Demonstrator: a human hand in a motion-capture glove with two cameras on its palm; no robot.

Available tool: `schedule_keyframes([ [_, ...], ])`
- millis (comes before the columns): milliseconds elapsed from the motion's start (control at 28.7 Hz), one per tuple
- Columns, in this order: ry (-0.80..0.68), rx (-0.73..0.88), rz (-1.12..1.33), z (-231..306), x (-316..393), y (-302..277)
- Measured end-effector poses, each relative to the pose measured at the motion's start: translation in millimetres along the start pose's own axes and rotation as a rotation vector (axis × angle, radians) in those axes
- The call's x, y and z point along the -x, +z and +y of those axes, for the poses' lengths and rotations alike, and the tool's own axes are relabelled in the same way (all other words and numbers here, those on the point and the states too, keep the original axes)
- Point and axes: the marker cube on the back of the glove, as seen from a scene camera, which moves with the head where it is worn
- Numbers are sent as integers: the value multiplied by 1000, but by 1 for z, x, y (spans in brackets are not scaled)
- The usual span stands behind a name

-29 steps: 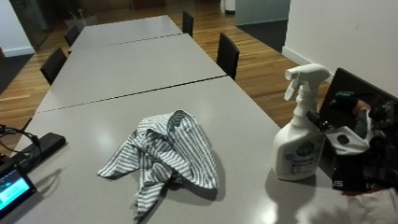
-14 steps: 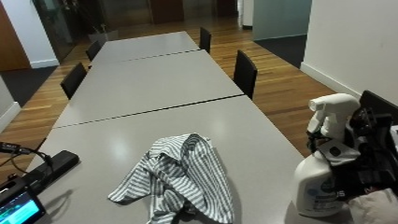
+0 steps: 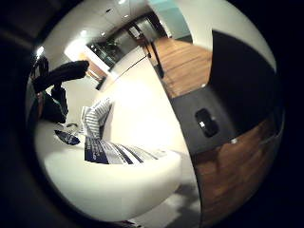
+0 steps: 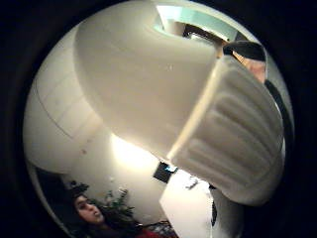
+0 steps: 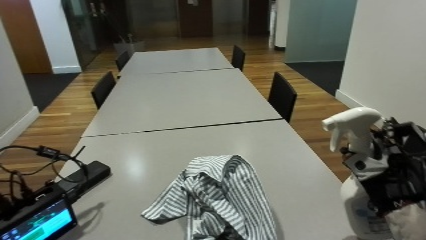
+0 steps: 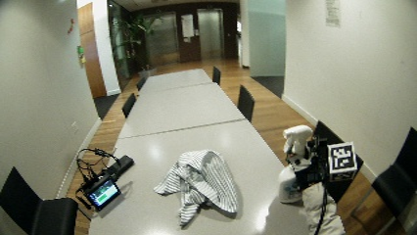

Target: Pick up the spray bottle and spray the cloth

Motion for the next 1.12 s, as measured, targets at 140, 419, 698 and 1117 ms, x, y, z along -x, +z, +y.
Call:
schedule_keyframes([
  [140,-75,28,409,-8,1,-5],
  [419,-416,139,1171,-55,74,44],
  [698,-583,144,1333,-67,100,82],
  [1117,-167,90,564,-77,113,63],
])
